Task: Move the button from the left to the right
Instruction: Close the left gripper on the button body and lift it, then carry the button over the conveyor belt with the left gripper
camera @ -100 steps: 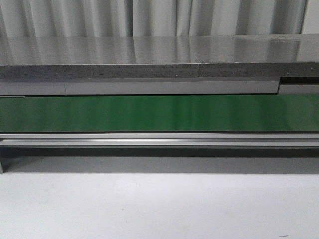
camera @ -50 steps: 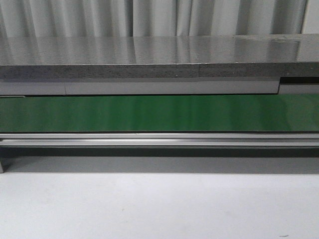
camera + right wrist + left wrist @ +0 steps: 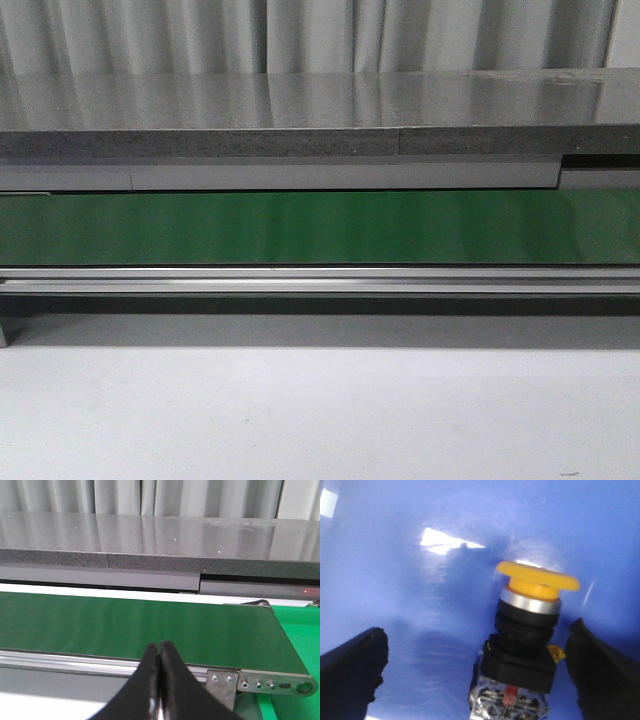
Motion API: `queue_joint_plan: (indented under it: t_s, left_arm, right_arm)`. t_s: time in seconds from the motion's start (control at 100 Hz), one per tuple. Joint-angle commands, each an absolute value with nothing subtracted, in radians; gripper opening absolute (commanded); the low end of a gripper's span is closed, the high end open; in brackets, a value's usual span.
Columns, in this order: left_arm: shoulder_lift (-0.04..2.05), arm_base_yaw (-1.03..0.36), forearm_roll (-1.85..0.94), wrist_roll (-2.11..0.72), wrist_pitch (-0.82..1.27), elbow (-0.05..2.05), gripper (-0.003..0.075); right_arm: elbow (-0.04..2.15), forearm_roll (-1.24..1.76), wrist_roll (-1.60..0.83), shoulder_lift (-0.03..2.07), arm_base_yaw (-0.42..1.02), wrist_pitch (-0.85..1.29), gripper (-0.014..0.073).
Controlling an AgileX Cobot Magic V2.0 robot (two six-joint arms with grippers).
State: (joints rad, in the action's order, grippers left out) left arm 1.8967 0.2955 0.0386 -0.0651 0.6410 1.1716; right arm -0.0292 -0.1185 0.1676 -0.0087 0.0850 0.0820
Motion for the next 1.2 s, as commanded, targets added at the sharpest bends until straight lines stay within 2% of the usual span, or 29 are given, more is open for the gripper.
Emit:
queue_joint_plan:
  t_s: [0.0, 0.09, 0.35, 0.46, 1.02, 1.19]
  left_arm:
    - [1.857, 0.297, 0.039, -0.065, 0.612, 1.197, 0.0573]
    - [1.857, 0.297, 0.039, -0.065, 0.612, 1.197, 0.0477]
    - [1.857, 0.297, 0.039, -0.065, 0.622, 1.198, 0.0118]
    - [1.857, 0.297, 0.039, -0.065, 0.642, 1.208, 0.0003]
    - [1.752, 0.295, 0.039, -0.065, 0.810, 1.351, 0.0005]
    - [1.667, 0.293, -0.080, -0.141, 0.855, 1.365, 0.0005]
  right_arm:
    - [-0.030, -0.132, 0.168, -0.025, 0.084, 0.000, -0.0068]
    - [-0.030, -0.132, 0.168, -0.025, 0.084, 0.000, -0.0068]
    - [-0.030, -0.132, 0.168, -0.025, 0.084, 0.000, -0.0068]
    - [-0.030, -0.132, 0.168, -0.025, 0.084, 0.000, -0.0068]
    - [-0.030, -0.132, 0.168, -0.025, 0.084, 0.000, -0.0068]
    - [-0.030, -0.132, 0.168, -0.025, 0.084, 0.000, -0.0068]
